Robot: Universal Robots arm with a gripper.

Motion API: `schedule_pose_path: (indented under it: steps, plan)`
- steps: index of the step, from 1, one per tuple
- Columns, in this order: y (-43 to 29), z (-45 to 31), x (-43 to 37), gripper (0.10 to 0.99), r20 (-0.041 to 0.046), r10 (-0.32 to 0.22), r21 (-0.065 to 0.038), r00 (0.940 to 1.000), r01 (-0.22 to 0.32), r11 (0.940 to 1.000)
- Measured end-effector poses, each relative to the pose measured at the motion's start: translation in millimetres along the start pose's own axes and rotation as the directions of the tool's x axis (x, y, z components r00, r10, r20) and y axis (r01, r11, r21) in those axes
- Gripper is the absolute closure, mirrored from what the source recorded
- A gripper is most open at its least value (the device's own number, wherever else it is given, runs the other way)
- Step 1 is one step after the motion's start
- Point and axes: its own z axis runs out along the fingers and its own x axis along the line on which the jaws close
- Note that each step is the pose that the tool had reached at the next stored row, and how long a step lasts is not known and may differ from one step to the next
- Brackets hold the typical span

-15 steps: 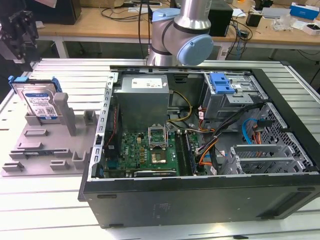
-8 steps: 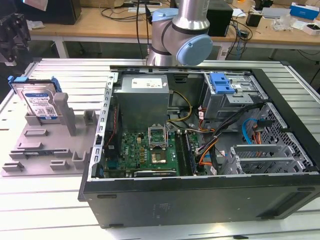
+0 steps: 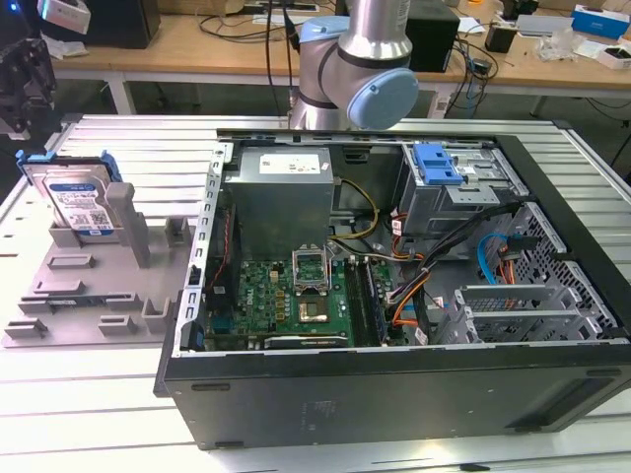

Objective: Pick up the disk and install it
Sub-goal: 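Pick up the disk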

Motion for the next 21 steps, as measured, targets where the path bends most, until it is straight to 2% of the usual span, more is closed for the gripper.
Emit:
schedule_pose_path:
  steps: [7,16,21]
  plan:
    - [3.0,12.4,0.3,0.545,-0.0001,-0.007,-0.005,1.0000,0.007,1.0000]
    - [3.5,16.9,2.3,0.545,-0.0002,-0.013,-0.006,0.9999,0.013,0.9999]
    - [3.7,18.3,6.6,0.545,-0.0007,-0.015,-0.006,0.9999,0.015,0.9999]
